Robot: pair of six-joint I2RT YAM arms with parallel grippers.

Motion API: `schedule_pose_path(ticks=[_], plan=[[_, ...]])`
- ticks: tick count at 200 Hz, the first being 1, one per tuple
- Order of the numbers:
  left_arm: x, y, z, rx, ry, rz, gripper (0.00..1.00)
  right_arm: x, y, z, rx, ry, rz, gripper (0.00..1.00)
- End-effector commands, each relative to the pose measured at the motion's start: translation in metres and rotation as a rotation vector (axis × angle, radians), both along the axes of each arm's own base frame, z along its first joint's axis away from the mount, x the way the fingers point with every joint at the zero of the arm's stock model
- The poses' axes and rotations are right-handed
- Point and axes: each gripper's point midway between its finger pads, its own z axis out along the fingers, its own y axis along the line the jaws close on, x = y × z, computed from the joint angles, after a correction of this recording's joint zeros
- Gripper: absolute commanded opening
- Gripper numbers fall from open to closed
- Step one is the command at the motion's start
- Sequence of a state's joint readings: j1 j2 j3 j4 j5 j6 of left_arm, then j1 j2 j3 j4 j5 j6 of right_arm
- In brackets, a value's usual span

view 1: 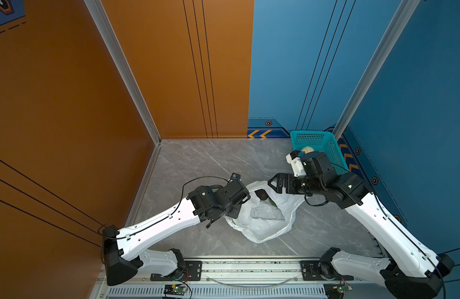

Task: Untie the knot of the plastic bag and take out the fruit
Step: Place the fruit in the basket, then open the plastic bag at the center of the table.

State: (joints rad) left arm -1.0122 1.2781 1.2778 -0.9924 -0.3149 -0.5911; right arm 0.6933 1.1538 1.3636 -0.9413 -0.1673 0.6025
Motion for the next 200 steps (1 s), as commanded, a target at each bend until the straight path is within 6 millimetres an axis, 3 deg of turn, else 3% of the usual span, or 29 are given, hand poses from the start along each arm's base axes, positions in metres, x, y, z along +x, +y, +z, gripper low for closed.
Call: schedule_pose_path(ticks=[1,43,114,166,200], plan=[[0.006,-0.002,0.015,-0.029,-0.024,0.005,0.0,-0.017,0.004,-0.017,-0.057,0.022,-0.02,1.0],[0.007,-0.003,0.019,-0.039,-0.028,0.003,0.0,-0.033,0.025,-0.062,-0.157,0.05,0.033,1.0],[0.007,-0.009,0.027,-0.071,-0.036,-0.003,0.0,-0.006,0.04,-0.156,-0.214,0.056,-0.077,0.93],[-0.002,-0.006,0.027,-0.091,-0.027,-0.023,0.0,0.047,0.018,-0.187,-0.247,0.028,-0.311,0.89],[-0.011,-0.004,0.02,-0.095,-0.002,-0.046,0.0,0.067,-0.028,-0.178,-0.356,-0.081,-0.492,0.89]])
